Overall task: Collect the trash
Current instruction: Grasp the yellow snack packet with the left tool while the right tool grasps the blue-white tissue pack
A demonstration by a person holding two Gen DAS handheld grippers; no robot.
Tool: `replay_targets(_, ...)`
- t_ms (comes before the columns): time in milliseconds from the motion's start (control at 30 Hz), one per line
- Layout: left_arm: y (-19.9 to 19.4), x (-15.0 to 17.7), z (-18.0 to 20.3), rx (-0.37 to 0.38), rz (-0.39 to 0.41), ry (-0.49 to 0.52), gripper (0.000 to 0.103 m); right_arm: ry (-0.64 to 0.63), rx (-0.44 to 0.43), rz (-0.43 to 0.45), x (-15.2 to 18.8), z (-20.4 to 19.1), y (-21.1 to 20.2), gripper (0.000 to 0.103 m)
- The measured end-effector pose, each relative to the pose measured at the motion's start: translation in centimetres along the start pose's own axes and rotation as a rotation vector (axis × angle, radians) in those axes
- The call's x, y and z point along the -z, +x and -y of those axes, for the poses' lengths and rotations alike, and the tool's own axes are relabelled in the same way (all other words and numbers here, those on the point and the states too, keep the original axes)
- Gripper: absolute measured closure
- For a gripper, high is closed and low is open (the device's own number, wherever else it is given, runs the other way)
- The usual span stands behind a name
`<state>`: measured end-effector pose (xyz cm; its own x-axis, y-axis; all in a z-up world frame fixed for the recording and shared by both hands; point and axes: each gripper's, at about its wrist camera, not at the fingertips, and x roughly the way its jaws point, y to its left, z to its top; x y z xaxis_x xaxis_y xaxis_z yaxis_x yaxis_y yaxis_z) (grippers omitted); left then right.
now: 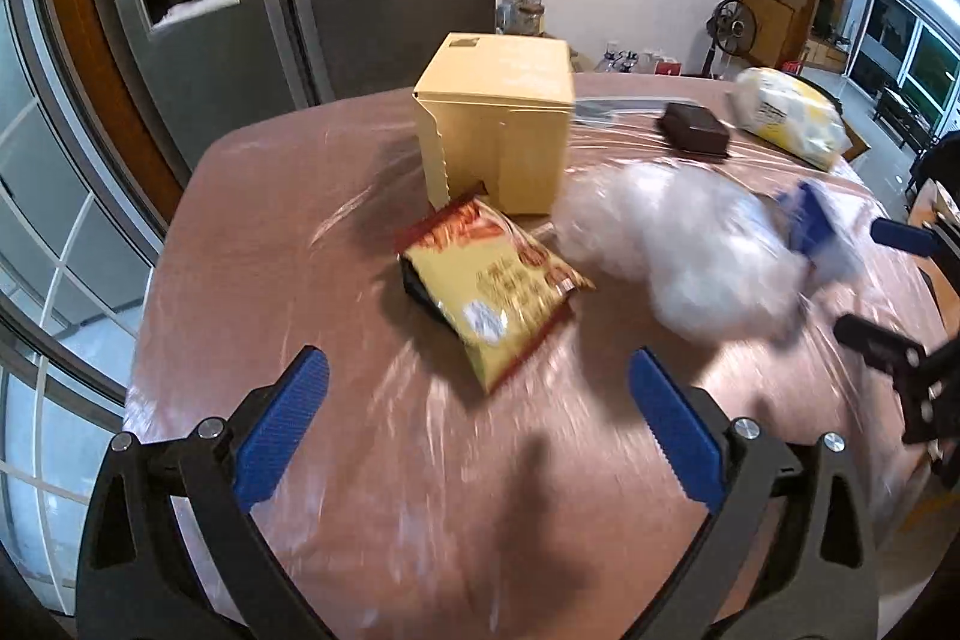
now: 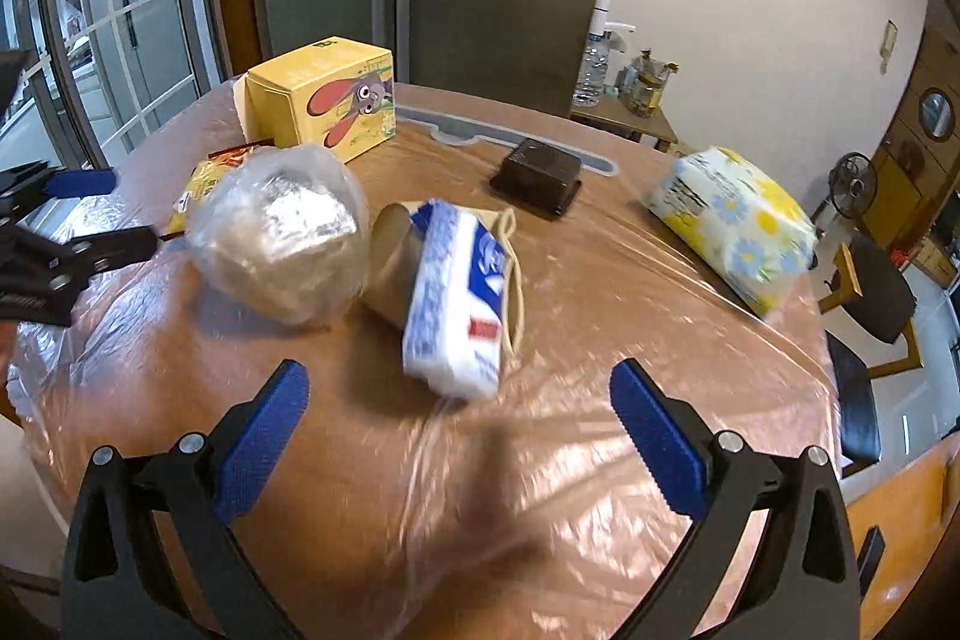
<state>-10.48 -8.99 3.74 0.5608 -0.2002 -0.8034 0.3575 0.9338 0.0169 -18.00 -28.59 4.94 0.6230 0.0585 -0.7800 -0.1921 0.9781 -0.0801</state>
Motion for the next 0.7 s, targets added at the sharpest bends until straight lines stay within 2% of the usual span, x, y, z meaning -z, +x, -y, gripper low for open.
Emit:
replay_targets(233, 3.2, -2.0, 0.5, -0.011, -0.043, 0.008, 0.003, -0.013, 0.004, -0.001, -1.3, 0.0, 1.7, 0.006)
replay_targets(300, 3.8, -2.4, 0.6, -0.013, -0.052, 0.007, 0.003, -0.017, 0.0, -0.011, -1.4, -0.1, 2.1, 0.012)
replay_targets(367, 4.2, -2.6, 0.5, 0.005, -0.055, -0.003, 0.006, -0.016, -0.016, -0.031, -1.4, -0.1, 2.5, 0.03)
replay_targets(433, 4.5, -2.8, 0.5, 0.026, -0.061, -0.011, 0.011, -0.005, -0.038, -0.057, -1.2, 0.2, 2.9, 0.044)
replay_targets(500, 4.5, -2.9, 0.3, 0.041, -0.057, -0.011, 0.015, 0.005, -0.043, -0.055, -0.9, 0.4, 2.8, 0.052)
replay_targets(567, 4.4, -3.0, 0.3, 0.064, -0.054, -0.009, 0.02, 0.013, -0.05, -0.045, -0.7, 0.6, 2.5, 0.069)
replay_targets(600, 4.3, -3.0, 0.2, 0.073, -0.053, -0.01, 0.023, 0.023, -0.058, -0.04, -0.6, 0.8, 2.2, 0.07)
replay_targets(667, 4.2, -2.9, 0.1, 0.108, -0.057, -0.019, 0.036, 0.041, -0.081, -0.03, -0.5, 1.1, 1.8, 0.074)
replay_targets(700, 4.1, -2.9, -0.1, 0.119, -0.059, -0.028, 0.037, 0.048, -0.088, -0.029, -0.4, 1.2, 1.6, 0.074)
